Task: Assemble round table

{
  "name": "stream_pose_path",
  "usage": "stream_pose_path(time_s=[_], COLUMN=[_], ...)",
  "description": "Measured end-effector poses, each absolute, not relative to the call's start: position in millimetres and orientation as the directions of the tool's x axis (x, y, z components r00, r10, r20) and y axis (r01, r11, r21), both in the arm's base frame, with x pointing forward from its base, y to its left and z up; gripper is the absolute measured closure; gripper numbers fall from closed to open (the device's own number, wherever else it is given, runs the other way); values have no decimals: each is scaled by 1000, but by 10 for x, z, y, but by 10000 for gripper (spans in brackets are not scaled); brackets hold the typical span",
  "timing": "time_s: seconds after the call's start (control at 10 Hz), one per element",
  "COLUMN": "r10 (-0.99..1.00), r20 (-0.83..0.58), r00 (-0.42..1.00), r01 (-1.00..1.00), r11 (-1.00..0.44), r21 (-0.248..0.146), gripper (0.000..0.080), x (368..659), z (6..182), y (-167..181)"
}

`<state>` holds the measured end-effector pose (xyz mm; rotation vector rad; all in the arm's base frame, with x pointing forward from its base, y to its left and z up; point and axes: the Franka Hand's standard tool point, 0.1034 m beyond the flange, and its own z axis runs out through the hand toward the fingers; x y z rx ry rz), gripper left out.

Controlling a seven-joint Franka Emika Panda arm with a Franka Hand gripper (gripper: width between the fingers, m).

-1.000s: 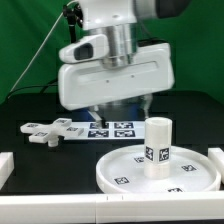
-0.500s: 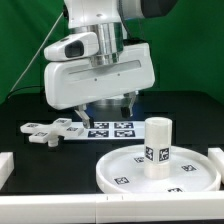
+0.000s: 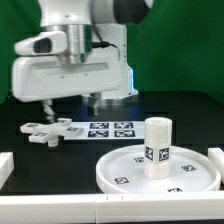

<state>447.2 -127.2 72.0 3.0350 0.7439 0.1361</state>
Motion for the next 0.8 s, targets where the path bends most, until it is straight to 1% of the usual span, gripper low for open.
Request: stream_pose_path(time_s=[0.1, 0.4, 0.6, 0.7, 0.8], r10=[448, 452, 456, 435, 426], r20=[78, 76, 80, 63, 59], r00=[891, 889, 886, 898, 903], r01=[446, 451, 452, 433, 424], r11=[-894, -892, -890, -900, -904], r21=[37, 35, 61, 50, 56], gripper=[151, 151, 151, 151, 151], x=[4440, 4443, 4424, 4317, 4238], z=[718, 708, 706, 669, 634], y=[-1377, -1350, -1407, -1488, -1508])
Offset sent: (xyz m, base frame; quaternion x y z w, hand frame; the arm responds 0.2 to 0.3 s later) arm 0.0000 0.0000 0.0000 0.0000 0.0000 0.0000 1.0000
